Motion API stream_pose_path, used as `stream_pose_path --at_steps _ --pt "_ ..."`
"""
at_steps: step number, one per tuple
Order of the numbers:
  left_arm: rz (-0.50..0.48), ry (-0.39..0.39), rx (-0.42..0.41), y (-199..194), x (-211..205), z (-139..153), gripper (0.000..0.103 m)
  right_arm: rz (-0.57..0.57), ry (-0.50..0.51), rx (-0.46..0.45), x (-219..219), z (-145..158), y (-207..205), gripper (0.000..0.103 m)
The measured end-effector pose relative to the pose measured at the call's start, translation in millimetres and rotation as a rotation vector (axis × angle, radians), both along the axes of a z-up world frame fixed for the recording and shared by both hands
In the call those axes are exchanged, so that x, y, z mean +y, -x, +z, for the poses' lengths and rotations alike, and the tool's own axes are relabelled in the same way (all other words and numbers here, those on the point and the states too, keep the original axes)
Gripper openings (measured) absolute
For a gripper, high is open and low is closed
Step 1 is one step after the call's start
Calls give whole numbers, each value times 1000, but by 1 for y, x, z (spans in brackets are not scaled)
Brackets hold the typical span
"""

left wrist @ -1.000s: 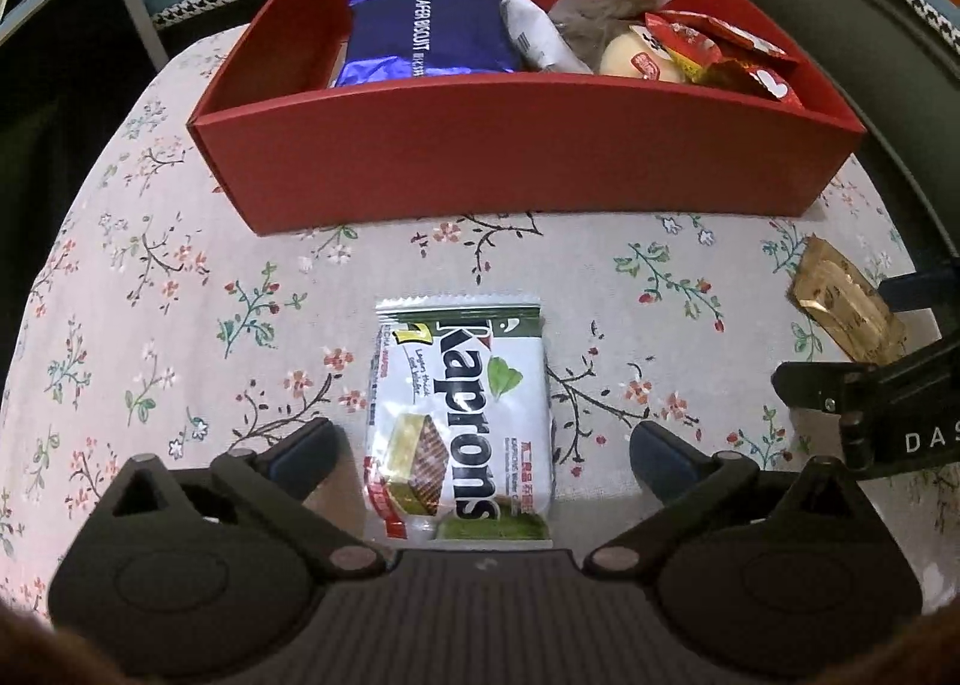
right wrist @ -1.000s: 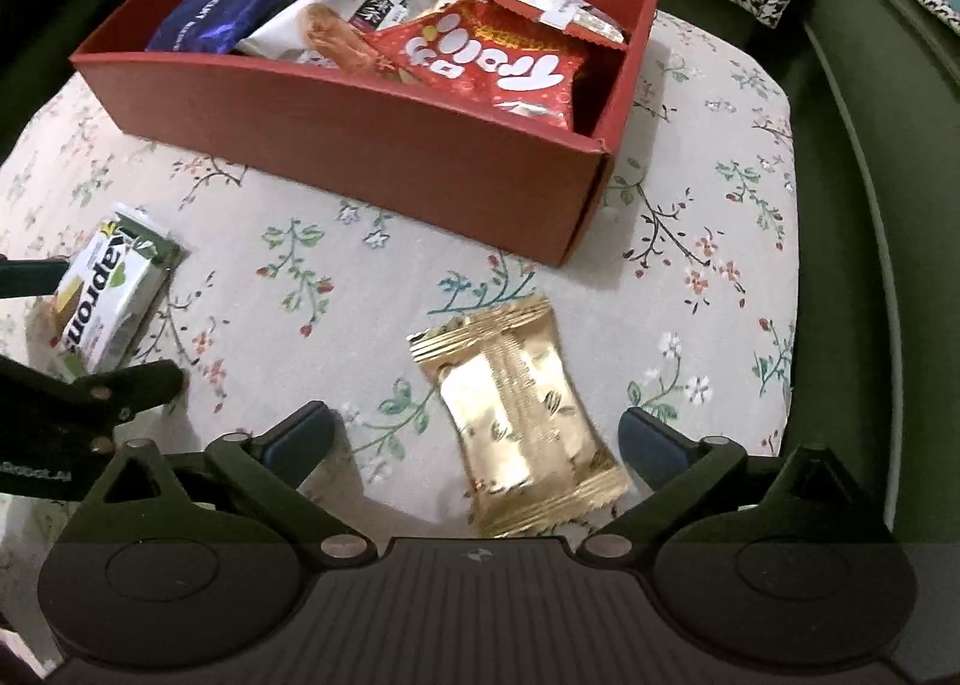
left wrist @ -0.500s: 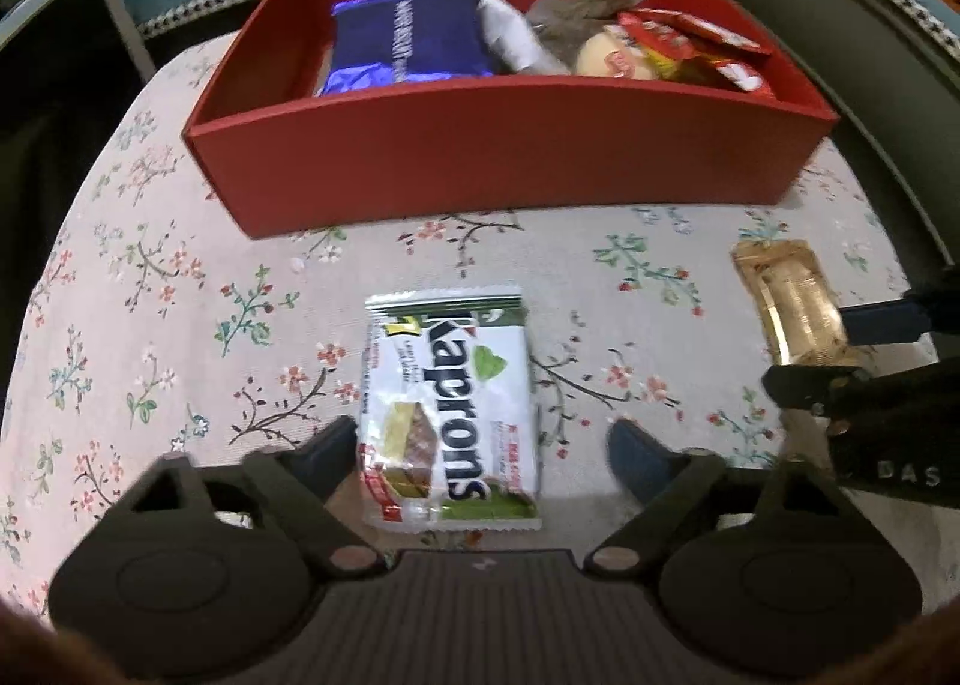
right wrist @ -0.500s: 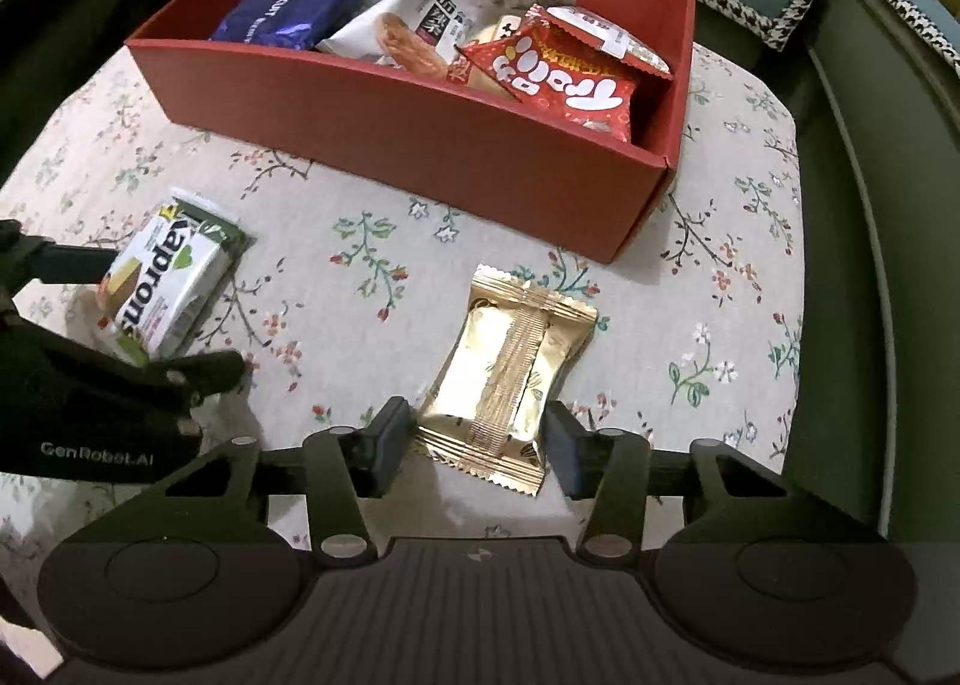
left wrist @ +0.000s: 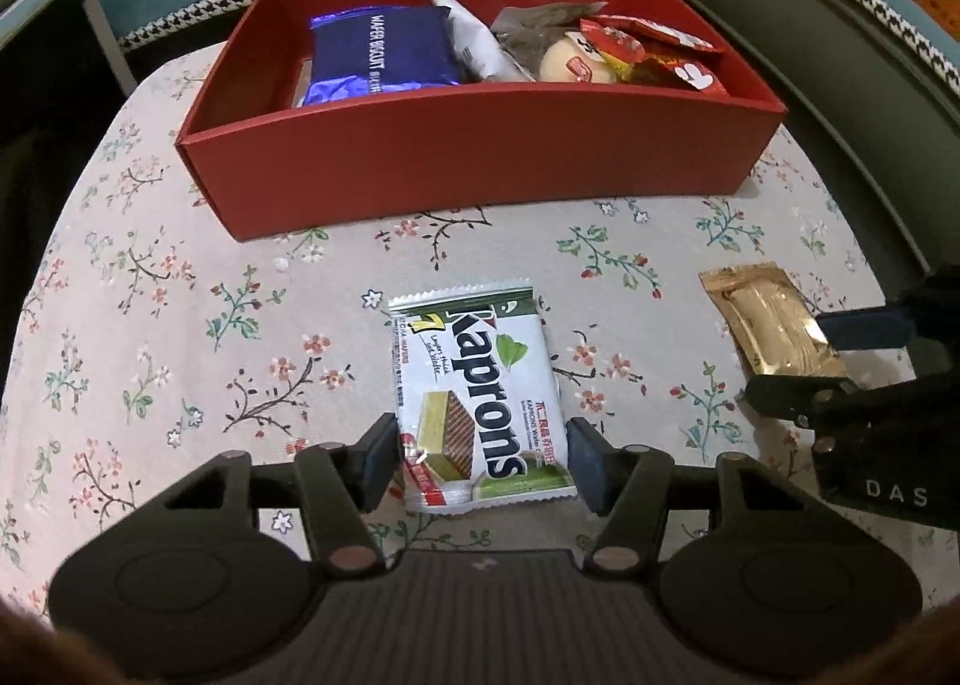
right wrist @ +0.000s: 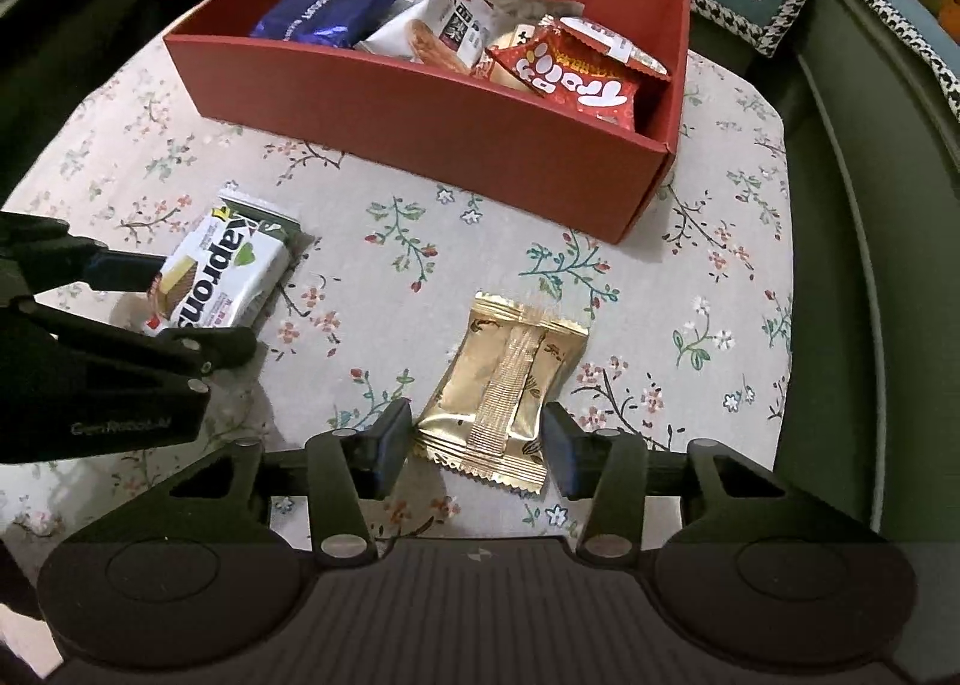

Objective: Organize snacks
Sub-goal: 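Close the left tool on the Kaprons pack while the right tool closes on the gold snack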

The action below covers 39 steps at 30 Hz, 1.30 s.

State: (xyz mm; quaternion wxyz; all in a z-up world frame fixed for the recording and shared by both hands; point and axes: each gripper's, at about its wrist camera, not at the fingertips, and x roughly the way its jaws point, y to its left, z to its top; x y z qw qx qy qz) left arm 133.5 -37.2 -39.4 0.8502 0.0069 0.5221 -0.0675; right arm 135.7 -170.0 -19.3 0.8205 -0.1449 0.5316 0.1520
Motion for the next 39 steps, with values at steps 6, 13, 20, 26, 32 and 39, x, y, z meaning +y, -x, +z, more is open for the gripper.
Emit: stream_pose_path --at_steps 6,13,20,26,32,39 --pt "15 12 -7 -2 4 4 102 -12 -26 -17 -3 8 -3 55" --pt "8 19 -5 -2 5 7 102 -9 -41 -24 -2 12 -3 55" --pt "19 33 26 -9 5 -2 103 -30 -13 26 -2 -4 -11 75" --pt "54 9 9 -20 4 -8 103 -54 -17 41 3 -14 -26 79" --pt "20 -30 -14 -17 -3 -7 103 -44 -19 28 4 -15 -23 65" --pt "0 -46 -21 -11 -7 -3 101 -32 -19 22 4 -9 -14 47"
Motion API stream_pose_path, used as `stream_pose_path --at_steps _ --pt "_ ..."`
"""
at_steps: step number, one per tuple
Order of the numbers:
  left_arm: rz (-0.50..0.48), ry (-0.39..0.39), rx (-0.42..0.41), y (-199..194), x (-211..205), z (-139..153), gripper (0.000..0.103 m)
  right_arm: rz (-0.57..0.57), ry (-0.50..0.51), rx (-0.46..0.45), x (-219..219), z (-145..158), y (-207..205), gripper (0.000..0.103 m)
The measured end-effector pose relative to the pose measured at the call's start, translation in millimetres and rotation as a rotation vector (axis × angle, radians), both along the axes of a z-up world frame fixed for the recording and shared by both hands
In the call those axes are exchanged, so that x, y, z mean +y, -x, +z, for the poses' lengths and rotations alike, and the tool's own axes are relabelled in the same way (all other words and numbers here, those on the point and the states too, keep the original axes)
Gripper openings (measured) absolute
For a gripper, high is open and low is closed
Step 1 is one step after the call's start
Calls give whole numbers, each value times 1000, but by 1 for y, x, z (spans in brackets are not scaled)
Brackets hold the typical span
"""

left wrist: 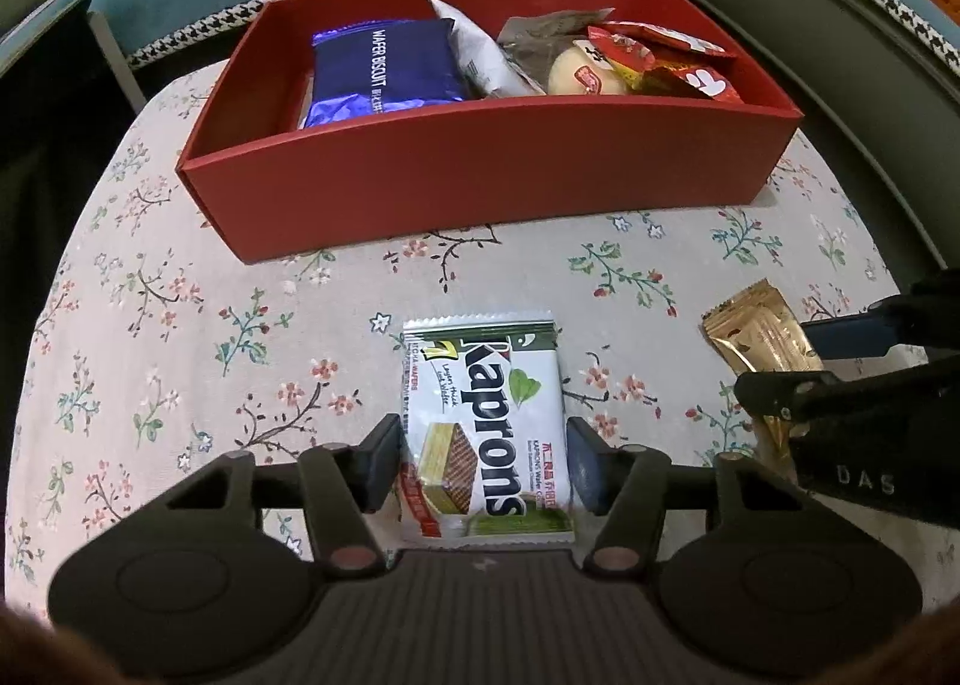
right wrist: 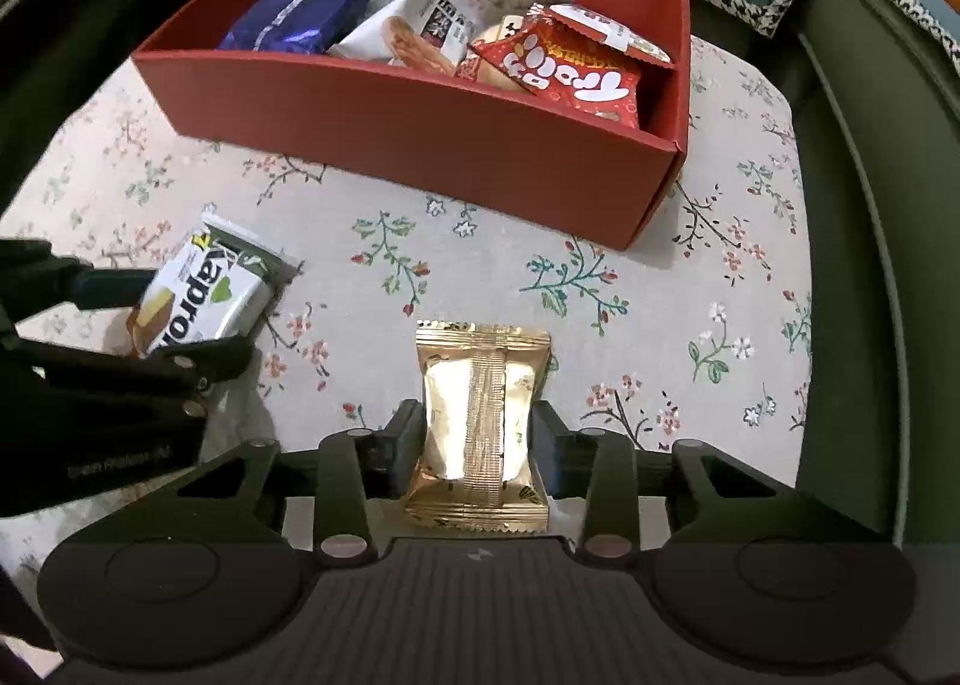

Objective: Organize snacks
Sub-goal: 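Close the left tool on the Kaprons pack while the right tool closes on the gold snack, then carry the Kaprons pack and gold snack over the red box and lower them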

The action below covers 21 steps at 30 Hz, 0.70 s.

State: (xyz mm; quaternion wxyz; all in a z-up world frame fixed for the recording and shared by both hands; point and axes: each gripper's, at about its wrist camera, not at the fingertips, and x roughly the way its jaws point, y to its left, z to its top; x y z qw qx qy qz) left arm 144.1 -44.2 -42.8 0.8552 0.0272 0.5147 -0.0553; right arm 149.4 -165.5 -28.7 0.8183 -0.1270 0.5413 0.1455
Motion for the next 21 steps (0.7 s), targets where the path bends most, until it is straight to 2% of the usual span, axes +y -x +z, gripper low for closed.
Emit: stream_pose_path --at_steps 21 --pt "-14 34 -94 3 -2 34 101 -2 -61 -110 -2 37 1 46"
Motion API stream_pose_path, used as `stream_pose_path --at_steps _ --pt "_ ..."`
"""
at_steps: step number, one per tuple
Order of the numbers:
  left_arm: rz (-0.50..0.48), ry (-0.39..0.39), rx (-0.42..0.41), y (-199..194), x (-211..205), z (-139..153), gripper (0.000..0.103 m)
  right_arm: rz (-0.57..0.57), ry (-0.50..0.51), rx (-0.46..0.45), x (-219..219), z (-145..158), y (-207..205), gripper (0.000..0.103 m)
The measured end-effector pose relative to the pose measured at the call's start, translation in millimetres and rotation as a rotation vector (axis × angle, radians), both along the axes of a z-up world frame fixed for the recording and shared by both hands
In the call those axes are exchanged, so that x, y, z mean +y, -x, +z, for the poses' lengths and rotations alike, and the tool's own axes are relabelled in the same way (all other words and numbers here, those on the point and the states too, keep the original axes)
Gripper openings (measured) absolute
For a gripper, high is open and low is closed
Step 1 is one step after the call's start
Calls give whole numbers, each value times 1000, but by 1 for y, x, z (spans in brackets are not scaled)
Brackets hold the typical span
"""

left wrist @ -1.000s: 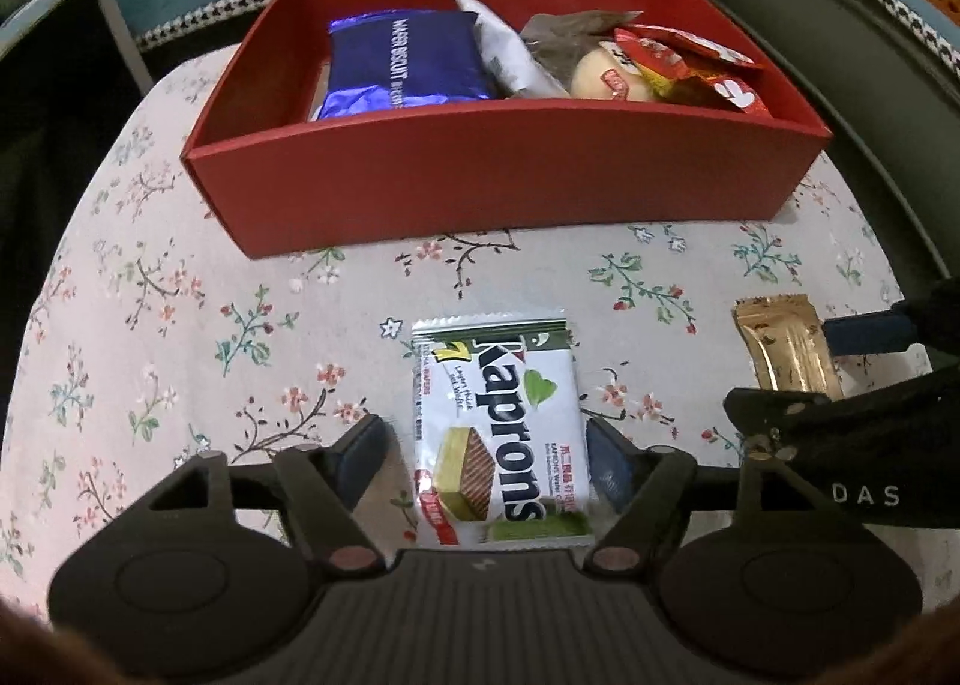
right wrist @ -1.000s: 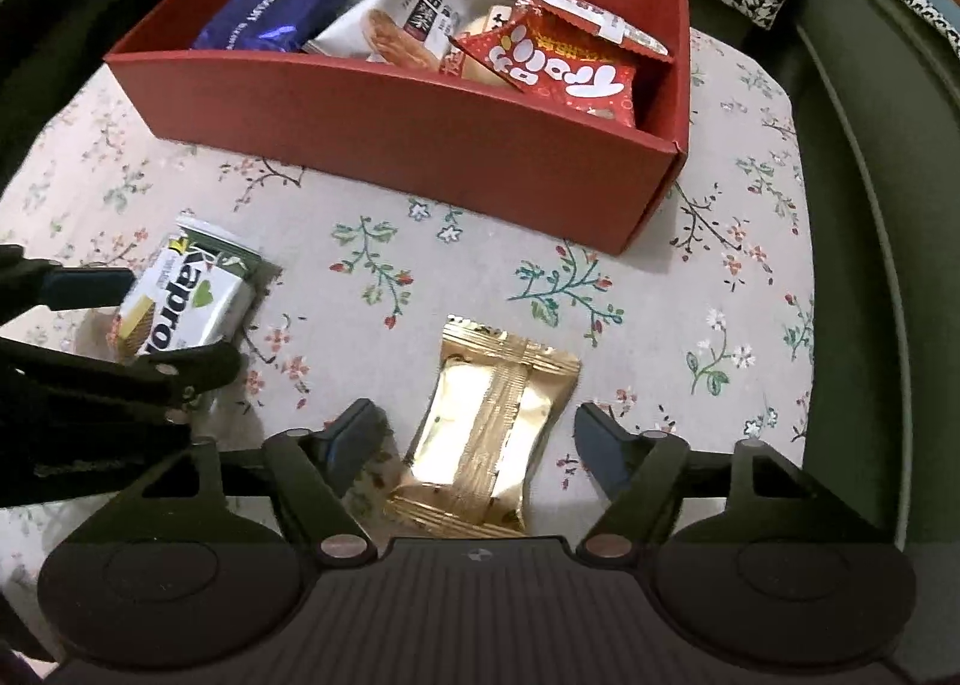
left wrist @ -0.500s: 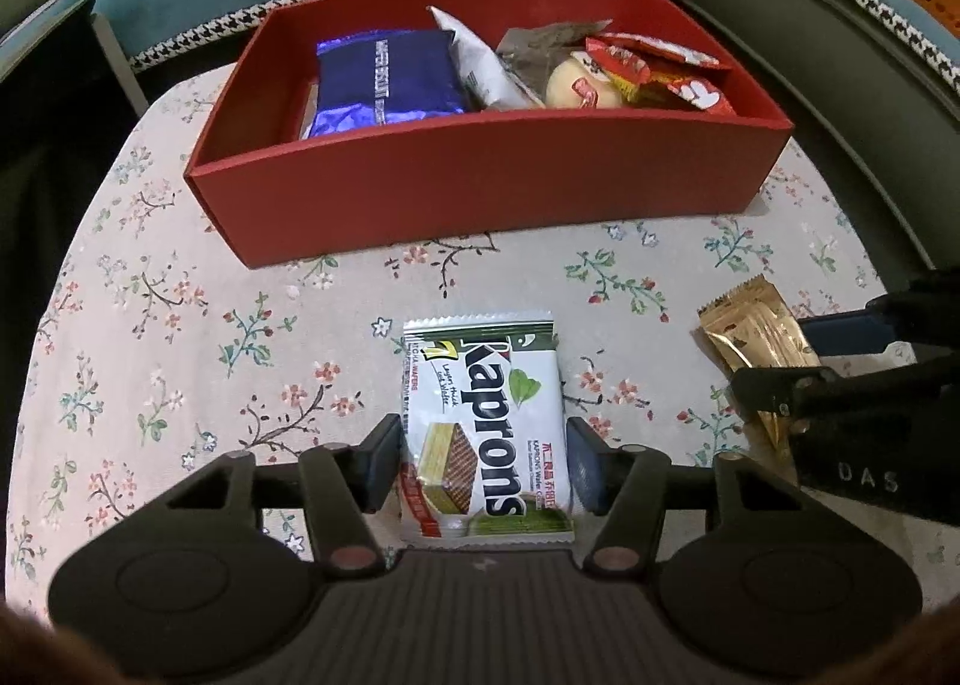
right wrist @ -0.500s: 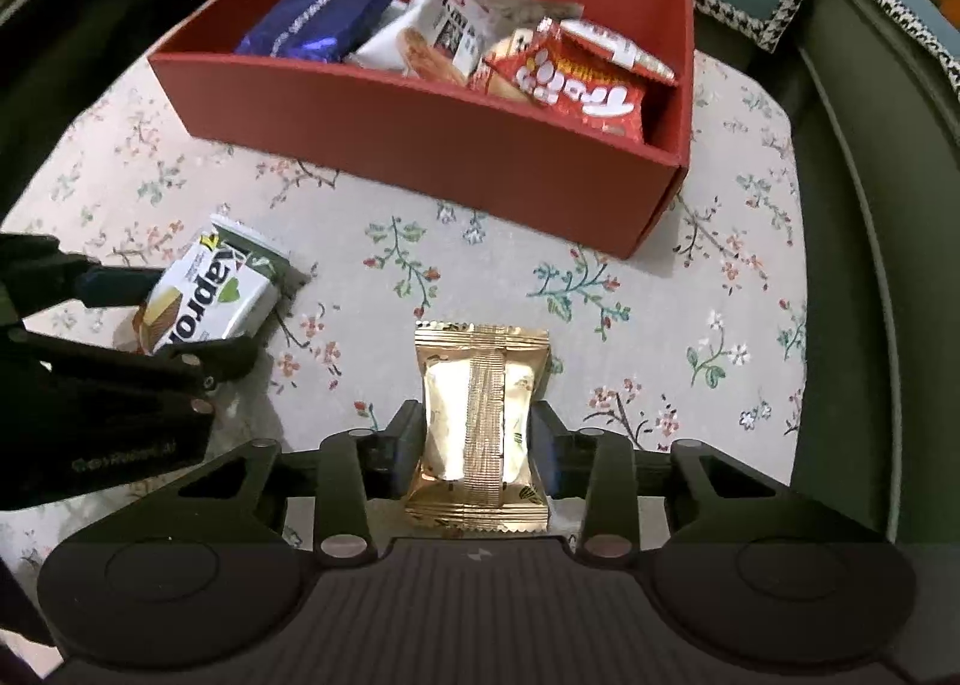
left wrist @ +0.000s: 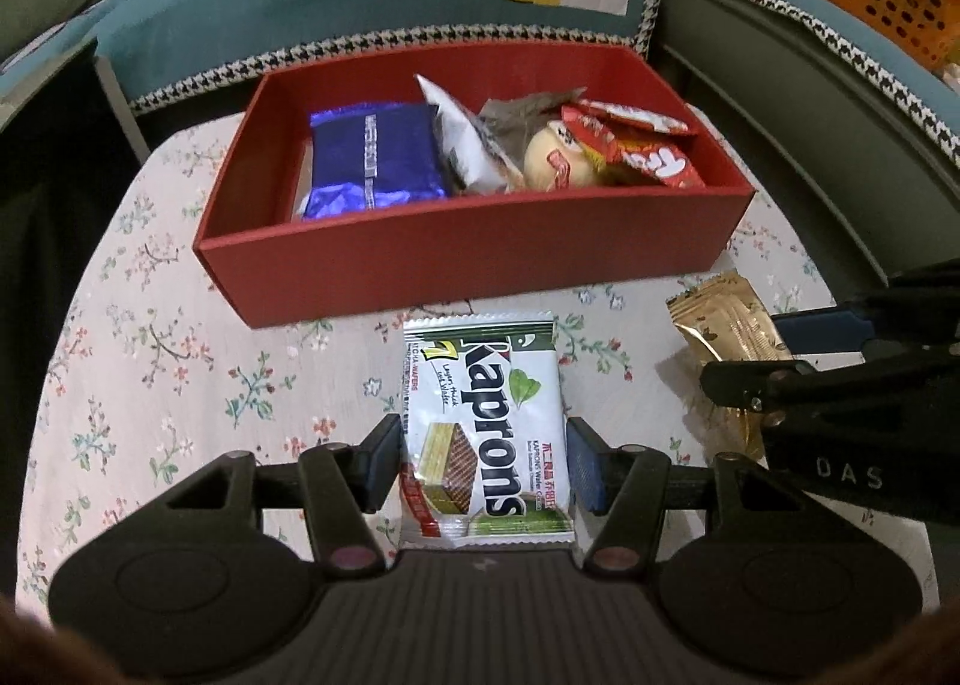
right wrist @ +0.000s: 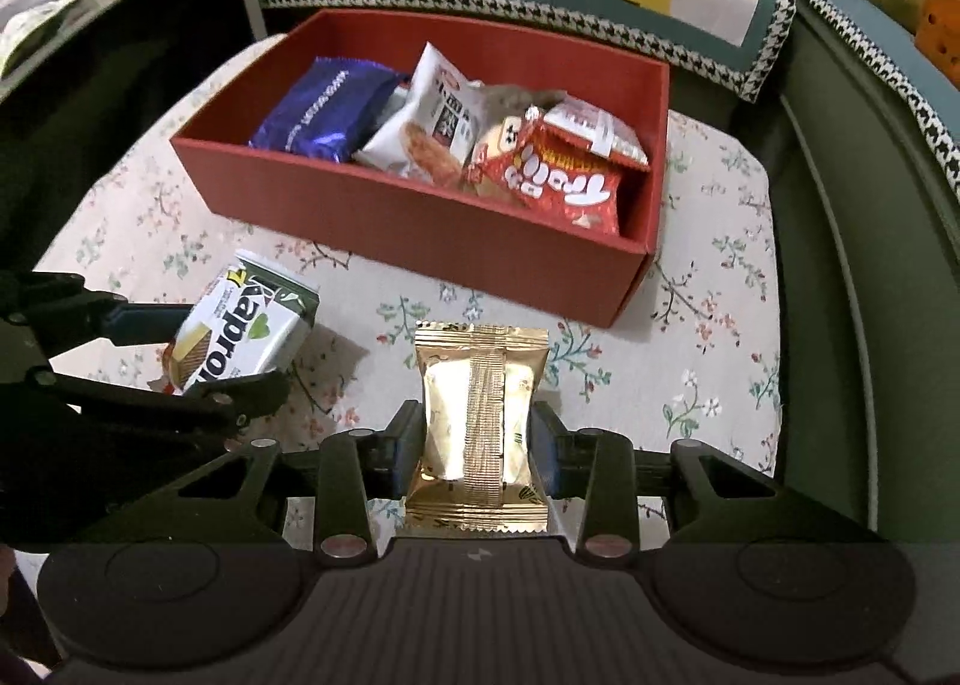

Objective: Organize snacks
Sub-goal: 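Carry the Kaprons pack and gold snack over the red box and lower them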

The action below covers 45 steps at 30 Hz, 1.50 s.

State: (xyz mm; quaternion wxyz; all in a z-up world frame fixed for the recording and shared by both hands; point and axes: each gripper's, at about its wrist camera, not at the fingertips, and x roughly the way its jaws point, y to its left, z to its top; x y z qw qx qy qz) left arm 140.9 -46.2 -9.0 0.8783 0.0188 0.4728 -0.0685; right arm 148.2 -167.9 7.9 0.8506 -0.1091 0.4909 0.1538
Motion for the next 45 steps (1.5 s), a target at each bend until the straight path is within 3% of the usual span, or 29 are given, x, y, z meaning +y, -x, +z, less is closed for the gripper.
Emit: stream_pose_path --at_steps 19,31,45 --pt "9 -19 -112 -17 -1 35 101 -7 -31 -100 3 32 -8 46" --pt "54 -8 -188 -68 4 66 100 -34 -49 -201 4 63 -49 47" --pt "99 -21 -128 -144 5 40 99 -62 -66 -180 7 42 -120 47"
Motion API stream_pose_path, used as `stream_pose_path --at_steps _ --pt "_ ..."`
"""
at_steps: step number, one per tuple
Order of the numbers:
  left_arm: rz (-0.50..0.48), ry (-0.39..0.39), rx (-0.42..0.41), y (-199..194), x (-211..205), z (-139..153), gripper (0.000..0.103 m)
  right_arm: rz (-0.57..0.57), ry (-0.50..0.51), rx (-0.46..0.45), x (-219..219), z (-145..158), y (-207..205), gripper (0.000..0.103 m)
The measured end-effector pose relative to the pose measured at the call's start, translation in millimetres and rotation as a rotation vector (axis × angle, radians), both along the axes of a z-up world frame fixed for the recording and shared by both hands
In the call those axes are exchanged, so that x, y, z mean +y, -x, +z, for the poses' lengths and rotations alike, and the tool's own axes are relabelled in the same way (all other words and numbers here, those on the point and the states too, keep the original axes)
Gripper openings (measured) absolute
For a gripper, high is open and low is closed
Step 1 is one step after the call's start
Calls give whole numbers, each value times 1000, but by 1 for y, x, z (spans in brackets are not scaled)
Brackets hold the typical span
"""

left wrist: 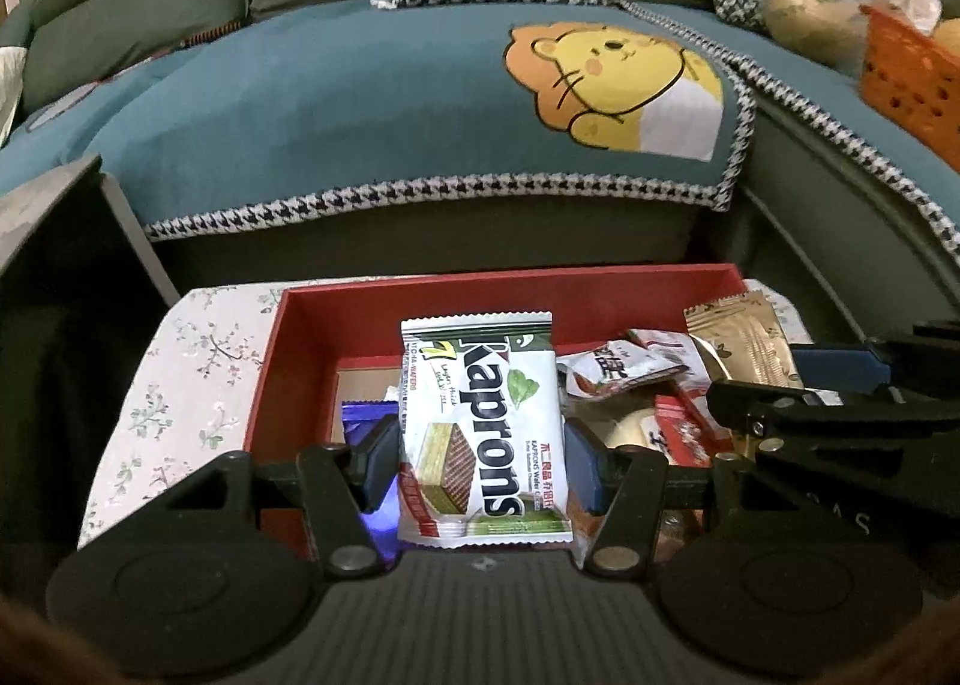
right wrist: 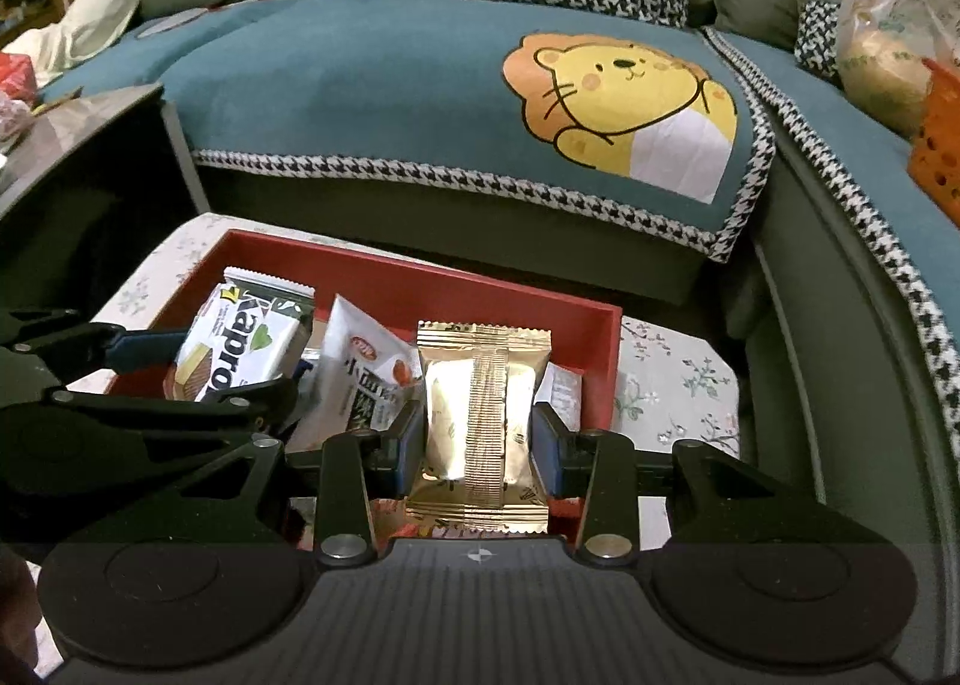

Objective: Organize snacks
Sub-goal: 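Carry the Kaprons pack and gold snack over the red box and lower them, then open both tools to drop the Kaprons pack and gold snack into the box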

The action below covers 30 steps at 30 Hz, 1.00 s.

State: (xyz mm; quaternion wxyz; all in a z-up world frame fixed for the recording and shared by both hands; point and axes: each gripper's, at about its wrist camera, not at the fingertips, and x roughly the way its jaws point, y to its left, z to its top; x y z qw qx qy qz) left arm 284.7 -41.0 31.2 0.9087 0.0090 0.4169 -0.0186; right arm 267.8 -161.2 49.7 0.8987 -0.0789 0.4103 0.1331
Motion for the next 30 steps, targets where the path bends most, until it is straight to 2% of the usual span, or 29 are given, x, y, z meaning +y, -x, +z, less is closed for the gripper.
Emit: stream_pose_path --at_steps 6,10,12,16,20,25,30 --pt "15 0 45 -15 1 -18 100 0 -9 29 2 -18 -16 48" --pt "16 -31 42 -18 0 -20 101 3 -11 38 3 -24 -20 49" --pt "21 -26 44 -18 1 -20 102 -2 -4 35 3 -25 -21 52" --pt "21 -28 48 -16 4 -18 103 -19 7 31 0 -25 -21 67" --pt "20 -26 46 -11 5 -14 103 -31 12 33 -3 -22 -18 75" --pt "27 -7 27 -2 11 -5 103 -41 -7 31 -8 -15 -13 78" --pt "29 0 25 12 15 -2 103 -37 33 13 -4 -7 -1 82"
